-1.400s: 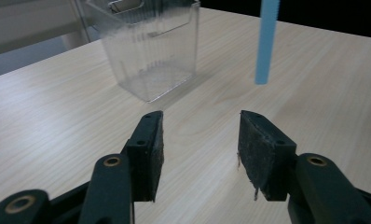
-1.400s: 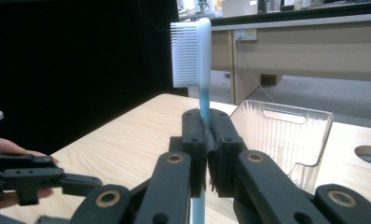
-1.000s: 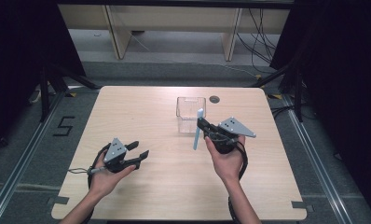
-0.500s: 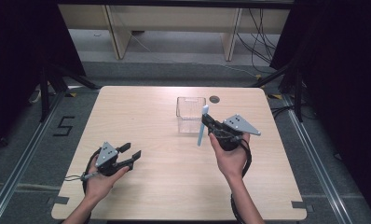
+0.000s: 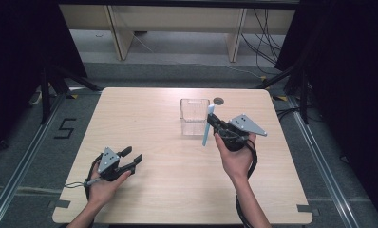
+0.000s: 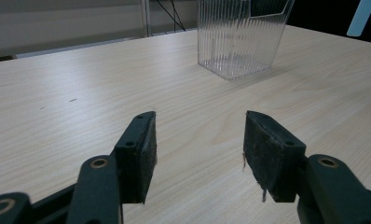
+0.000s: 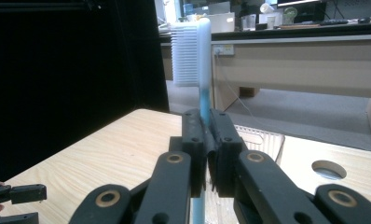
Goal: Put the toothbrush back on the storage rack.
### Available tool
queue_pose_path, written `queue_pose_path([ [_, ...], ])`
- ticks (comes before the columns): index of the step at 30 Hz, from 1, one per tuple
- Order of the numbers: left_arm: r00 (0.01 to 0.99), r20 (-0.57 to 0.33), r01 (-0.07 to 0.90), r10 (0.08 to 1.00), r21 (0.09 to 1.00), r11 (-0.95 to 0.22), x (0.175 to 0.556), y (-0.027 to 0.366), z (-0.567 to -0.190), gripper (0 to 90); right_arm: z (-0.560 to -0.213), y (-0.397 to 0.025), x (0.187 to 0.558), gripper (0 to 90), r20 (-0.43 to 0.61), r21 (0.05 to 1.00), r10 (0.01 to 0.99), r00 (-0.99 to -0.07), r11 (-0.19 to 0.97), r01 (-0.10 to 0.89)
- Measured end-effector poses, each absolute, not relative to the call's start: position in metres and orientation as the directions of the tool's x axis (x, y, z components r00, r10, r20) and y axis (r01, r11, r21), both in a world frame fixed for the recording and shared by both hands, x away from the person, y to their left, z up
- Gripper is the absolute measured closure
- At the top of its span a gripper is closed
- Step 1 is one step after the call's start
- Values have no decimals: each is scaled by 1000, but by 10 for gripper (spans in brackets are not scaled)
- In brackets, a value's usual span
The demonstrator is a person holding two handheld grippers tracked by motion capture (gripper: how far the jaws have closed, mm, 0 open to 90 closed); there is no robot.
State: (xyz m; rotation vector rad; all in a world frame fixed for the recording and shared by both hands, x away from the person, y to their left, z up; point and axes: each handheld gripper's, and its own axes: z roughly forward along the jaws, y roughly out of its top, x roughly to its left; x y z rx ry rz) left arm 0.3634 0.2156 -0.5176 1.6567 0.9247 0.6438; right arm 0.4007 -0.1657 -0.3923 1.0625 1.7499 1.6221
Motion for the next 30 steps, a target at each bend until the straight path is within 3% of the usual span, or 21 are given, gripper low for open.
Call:
queue_pose_path([
  [30,539,-34,243,842,963,-117,363,216,-522,439,-374,-167,417,863,117,988,837,-535,-42,151],
])
